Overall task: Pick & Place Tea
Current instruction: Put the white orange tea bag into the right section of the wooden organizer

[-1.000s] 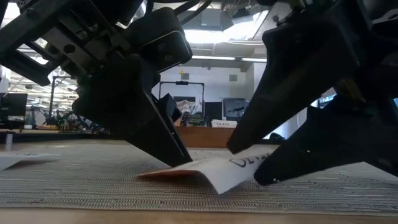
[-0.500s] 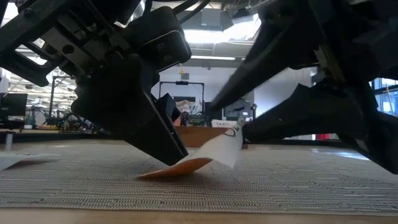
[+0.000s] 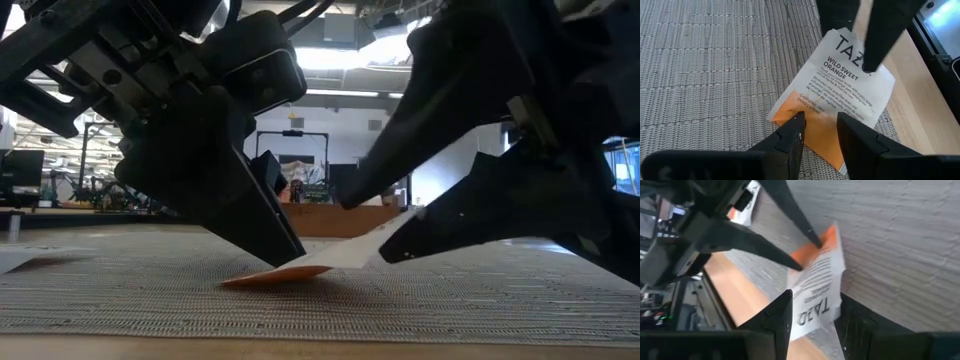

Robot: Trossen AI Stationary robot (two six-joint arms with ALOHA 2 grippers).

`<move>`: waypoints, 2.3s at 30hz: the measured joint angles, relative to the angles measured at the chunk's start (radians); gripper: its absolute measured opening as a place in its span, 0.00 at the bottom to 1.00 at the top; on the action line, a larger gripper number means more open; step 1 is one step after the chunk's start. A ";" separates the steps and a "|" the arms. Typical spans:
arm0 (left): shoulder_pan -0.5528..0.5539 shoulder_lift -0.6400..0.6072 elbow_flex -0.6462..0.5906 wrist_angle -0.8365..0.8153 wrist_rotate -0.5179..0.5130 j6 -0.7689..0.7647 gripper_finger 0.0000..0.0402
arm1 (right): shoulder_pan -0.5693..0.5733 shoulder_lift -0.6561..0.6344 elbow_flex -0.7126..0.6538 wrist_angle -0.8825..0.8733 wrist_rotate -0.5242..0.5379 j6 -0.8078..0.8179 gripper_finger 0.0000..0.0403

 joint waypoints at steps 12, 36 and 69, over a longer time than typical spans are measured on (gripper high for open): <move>0.002 0.000 0.000 0.002 -0.019 -0.041 0.28 | 0.007 0.000 0.000 0.027 0.006 0.003 0.34; 0.003 0.001 -0.001 0.029 -0.022 -0.041 0.27 | 0.050 0.046 0.005 0.050 0.146 0.082 0.18; -0.010 -0.080 -0.003 0.018 -0.028 0.064 0.28 | 0.053 0.050 0.002 0.046 0.144 -0.012 0.00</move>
